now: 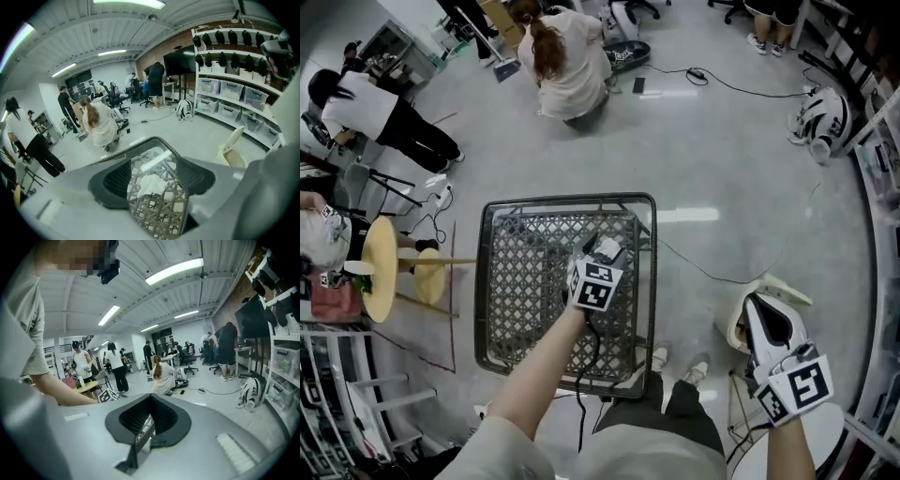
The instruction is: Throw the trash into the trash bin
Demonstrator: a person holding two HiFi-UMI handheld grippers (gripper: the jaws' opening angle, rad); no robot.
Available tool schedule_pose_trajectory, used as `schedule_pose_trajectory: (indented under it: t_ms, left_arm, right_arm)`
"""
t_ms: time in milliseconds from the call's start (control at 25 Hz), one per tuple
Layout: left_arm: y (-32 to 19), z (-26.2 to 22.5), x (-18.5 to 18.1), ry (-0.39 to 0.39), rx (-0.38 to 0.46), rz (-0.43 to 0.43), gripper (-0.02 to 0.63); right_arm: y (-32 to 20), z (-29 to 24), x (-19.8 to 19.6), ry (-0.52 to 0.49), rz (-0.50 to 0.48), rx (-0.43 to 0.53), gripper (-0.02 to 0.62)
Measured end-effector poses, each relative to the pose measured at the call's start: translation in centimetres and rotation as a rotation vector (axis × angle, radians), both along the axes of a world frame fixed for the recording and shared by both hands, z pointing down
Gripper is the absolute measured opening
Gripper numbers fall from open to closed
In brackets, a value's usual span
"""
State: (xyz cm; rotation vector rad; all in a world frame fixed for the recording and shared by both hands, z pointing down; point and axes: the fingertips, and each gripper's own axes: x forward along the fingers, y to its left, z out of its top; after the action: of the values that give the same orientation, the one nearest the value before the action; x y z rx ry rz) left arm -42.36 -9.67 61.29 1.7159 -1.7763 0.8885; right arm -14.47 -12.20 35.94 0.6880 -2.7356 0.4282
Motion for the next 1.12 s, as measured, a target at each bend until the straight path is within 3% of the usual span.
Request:
schedule_pose_trajectory:
  t_ms: [280,400,600,760,1120]
  left_arm:
    - [0.9,6.7,-1.0,0.041,-0.163,0.002,0.310]
    - [1.3,8.4,-1.9,0.049,-0.196,-0.043,0.310]
    - [1.5,10.3,-1.9,0.069,-0.247,-0.046,0.286]
    - [1.6,10.2,-2.2,0.067,-0.243,-0.062,0.162]
    - [-2.1,3.4,3.4,0.049,-0.118,0.081,0.104]
  right_arm:
    - [-0.5,3.4,-0.6,0.047,0.008,-0.061,0.003]
    - [-0.3,4.9,-0.4,0.065,0.019,-0.096,0.003]
    - [-0.1,6.6,0.4,0.086,0.047,-0.134,0.003]
    - [0.0,6.8,1.0,0.080,0.066,-0.142,0.003]
    - [-1.1,4.7,5.3,0.047,0.163,-0.097,0.003]
